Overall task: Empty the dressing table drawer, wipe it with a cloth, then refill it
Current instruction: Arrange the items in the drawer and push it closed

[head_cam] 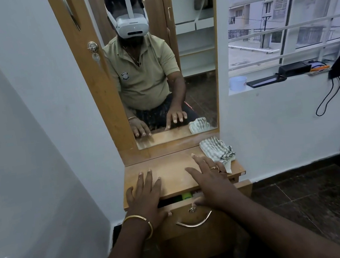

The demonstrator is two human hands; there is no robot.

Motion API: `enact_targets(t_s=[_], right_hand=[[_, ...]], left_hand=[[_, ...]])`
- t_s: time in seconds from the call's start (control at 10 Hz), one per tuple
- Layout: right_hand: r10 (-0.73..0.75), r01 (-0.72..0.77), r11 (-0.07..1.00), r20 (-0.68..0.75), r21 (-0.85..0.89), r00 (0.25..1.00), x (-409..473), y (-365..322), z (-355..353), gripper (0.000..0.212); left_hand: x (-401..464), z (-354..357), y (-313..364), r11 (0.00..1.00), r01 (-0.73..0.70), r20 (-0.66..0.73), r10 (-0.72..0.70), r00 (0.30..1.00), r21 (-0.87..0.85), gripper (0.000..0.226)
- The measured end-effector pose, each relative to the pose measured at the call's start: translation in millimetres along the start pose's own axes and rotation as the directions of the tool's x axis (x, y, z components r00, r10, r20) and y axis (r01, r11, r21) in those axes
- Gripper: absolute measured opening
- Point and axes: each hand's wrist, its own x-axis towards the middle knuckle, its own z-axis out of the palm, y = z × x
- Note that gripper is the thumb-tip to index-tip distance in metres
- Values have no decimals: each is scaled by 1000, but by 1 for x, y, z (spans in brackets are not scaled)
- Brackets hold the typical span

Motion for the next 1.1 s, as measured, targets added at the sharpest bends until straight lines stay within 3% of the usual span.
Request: enact_targets(t_s=[0.4,0.6,0.8,1.0,1.1], right_hand=[[-116,97,976,-91,-198,989,28,-6,6,108],[-182,139,942,-117,-306,976,37,-6,23,115],[-273,146,911,-298,-385,915,33,-11,34,72],[-161,49,923,-267,-381,950,20,-11,40,104],[-124,28,944,-274,-329,954,5,-11,31,106]], left_hand=[[24,-3,5,988,-70,-34,76,997,140,91],[31,6,9,988,-67,-119,84,989,141,84],[29,20,13,989,-51,-211,80,974,138,73],[16,30,19,988,-31,-268,71,961,151,82],[-1,21,24,985,-3,-216,41,976,171,95]])
